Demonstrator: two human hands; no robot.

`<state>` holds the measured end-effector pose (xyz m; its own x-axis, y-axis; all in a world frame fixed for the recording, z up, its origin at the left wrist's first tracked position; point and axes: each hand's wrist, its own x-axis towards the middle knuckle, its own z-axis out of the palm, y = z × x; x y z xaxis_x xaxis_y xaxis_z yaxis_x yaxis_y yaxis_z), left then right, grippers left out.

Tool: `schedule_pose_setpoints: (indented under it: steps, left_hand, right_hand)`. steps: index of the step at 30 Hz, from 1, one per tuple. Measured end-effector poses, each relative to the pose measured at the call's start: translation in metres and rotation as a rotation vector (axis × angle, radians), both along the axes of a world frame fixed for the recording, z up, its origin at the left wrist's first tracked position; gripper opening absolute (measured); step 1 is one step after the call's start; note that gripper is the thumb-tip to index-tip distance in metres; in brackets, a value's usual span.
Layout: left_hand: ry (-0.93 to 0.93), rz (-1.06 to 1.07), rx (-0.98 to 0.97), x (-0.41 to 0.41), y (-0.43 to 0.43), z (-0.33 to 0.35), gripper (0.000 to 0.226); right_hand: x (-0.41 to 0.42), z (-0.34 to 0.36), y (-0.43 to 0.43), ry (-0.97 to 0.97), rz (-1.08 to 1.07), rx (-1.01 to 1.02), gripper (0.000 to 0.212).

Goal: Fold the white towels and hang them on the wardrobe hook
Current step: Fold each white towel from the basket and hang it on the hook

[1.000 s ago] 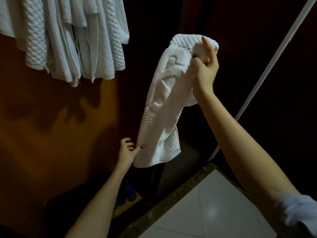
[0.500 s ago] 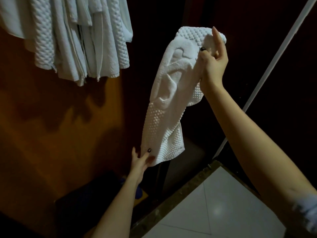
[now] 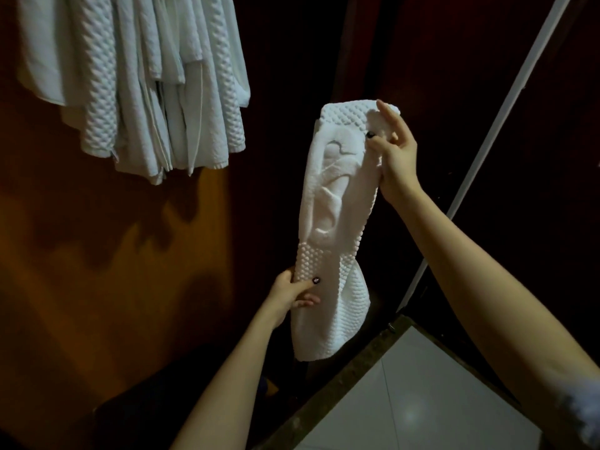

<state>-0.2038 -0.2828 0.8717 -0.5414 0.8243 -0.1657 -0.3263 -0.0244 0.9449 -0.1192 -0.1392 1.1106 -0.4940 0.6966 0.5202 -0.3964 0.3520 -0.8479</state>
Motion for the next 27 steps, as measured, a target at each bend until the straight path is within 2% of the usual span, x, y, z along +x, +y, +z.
schedule_pose_setpoints:
  steps: [3, 7, 11, 14, 16, 18, 21, 23, 25, 27]
  left_hand:
    - [-0.071, -0.056, -0.039, 0.004, -0.016, -0.026, 0.038]
    - [-0.289, -0.039, 0.131, 0.006, -0.039, -0.053, 0.041]
    - [-0.234, 0.011, 0.013, 0.012, -0.055, -0.068, 0.034]
    - [-0.342, 0.147, 0.045, 0.014, -0.067, -0.074, 0.038]
    - [-0.404, 0.145, 0.065, 0.01, -0.073, -0.071, 0.047]
    - [-0.312, 0.196, 0.005, 0.007, -0.076, -0.068, 0.046]
    - [-0.128, 0.36, -0.08, 0.0, -0.083, -0.07, 0.023]
    - [-0.124, 0.397, -0.117, -0.003, -0.092, -0.08, 0.021]
    - [-0.239, 0.392, -0.089, -0.003, -0.104, -0.092, 0.028]
    - [-0.412, 0.376, 0.036, -0.001, -0.112, -0.101, 0.041]
  right_hand:
    - [-0.003, 0.003, -0.004, -0.022, 0.016, 0.001, 0.056]
    - [-0.006, 0.006, -0.001, -0.041, -0.012, 0.065, 0.057]
    - [-0.013, 0.007, 0.004, -0.037, -0.036, 0.052, 0.059]
    - [-0.017, 0.005, 0.003, -0.01, -0.061, 0.008, 0.06]
    - [-0.018, 0.0, 0.0, 0.011, -0.087, -0.011, 0.061]
    - [-0.019, -0.006, 0.0, 0.021, -0.126, -0.041, 0.061]
    - [-0.022, -0.012, 0.005, -0.009, -0.185, -0.031, 0.061]
    - [-0.026, -0.016, 0.004, -0.047, -0.201, -0.018, 0.06]
    - [-0.03, -0.021, -0.002, -0.061, -0.202, -0.018, 0.06]
    - [-0.034, -0.024, -0.005, -0.041, -0.207, -0.038, 0.061]
